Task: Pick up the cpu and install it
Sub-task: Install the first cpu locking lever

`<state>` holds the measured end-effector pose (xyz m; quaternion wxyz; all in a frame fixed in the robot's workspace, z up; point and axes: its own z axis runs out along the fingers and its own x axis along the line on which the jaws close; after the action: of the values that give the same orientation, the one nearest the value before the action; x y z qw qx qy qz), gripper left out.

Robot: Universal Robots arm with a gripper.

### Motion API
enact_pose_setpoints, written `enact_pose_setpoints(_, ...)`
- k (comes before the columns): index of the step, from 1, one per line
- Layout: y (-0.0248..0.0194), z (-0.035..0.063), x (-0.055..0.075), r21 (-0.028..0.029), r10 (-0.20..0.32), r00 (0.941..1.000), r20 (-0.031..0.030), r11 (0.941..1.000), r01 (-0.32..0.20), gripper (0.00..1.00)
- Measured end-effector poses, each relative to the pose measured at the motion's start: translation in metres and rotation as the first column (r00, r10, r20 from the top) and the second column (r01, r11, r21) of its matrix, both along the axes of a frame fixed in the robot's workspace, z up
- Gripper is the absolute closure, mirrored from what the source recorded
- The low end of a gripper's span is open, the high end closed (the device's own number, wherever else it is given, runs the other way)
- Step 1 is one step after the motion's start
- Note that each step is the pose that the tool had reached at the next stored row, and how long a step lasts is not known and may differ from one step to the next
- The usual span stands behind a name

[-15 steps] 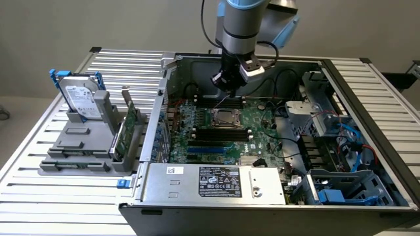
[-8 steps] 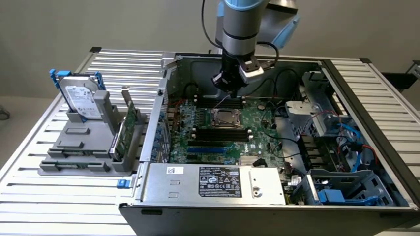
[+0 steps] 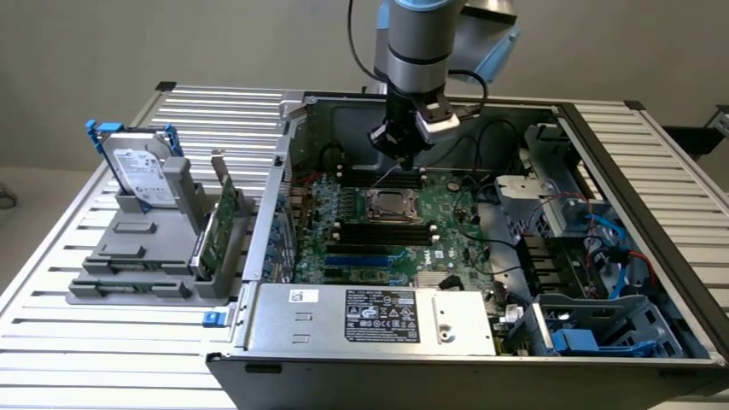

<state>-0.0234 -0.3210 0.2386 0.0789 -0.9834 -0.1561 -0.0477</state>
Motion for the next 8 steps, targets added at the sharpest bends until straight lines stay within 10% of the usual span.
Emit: enact_pose_setpoints(8,-0.0261,0.0070,-0.003,0.0047,-0.001,1.0000,-0.0013,1.0000,0.001,0.89)
